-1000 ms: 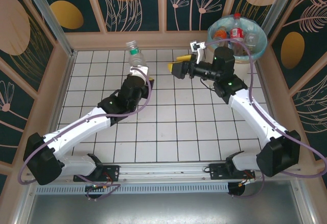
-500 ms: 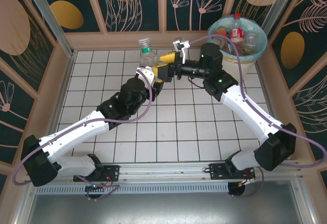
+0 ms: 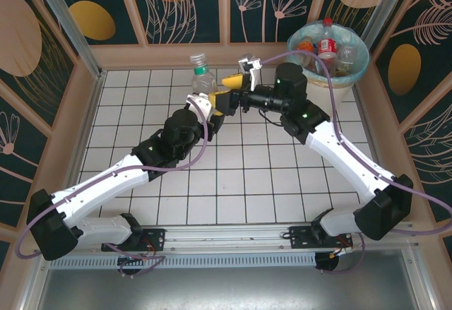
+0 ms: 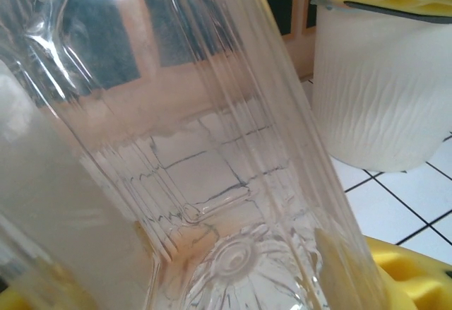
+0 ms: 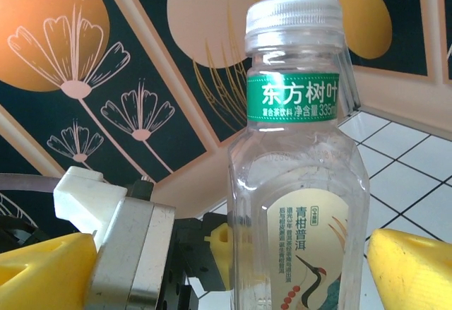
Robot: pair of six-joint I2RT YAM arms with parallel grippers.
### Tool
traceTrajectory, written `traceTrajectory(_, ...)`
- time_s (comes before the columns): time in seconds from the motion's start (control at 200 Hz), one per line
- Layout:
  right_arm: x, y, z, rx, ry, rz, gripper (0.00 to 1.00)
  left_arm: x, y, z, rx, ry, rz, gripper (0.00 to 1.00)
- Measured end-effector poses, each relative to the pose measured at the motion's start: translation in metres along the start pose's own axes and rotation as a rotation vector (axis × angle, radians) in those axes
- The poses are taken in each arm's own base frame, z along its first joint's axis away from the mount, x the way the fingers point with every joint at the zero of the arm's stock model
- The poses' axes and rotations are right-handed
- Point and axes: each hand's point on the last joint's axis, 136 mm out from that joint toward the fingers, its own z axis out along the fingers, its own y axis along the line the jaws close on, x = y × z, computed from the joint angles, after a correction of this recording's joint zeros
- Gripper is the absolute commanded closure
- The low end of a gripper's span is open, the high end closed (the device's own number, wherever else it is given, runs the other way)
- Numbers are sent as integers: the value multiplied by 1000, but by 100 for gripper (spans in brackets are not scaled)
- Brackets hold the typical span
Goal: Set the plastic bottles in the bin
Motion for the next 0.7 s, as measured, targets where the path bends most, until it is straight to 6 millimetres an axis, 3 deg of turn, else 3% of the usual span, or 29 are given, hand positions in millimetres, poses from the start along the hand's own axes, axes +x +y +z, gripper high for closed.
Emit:
traceTrajectory(0.125,-2,-2,-13,-5,-28,25,3,2,-5,-1,19,3,12,68)
traceTrajectory(0.25,-15,-30,-30,61,-72,64,3,-7,-6,-5,32,-31,0,68)
traceTrajectory(0.335,-17,-34,-33,68,-79,82,3,-15,-7,-9,45,-59,-4,69)
traceTrajectory(0.515,-13,-37,-23,55,-55,100,3,-20,-10,-10,64,-75,-2,69)
traceTrajectory(0.701,9,-38,1,35,19,132,3,-18,-11,-10,70,-67,7,69)
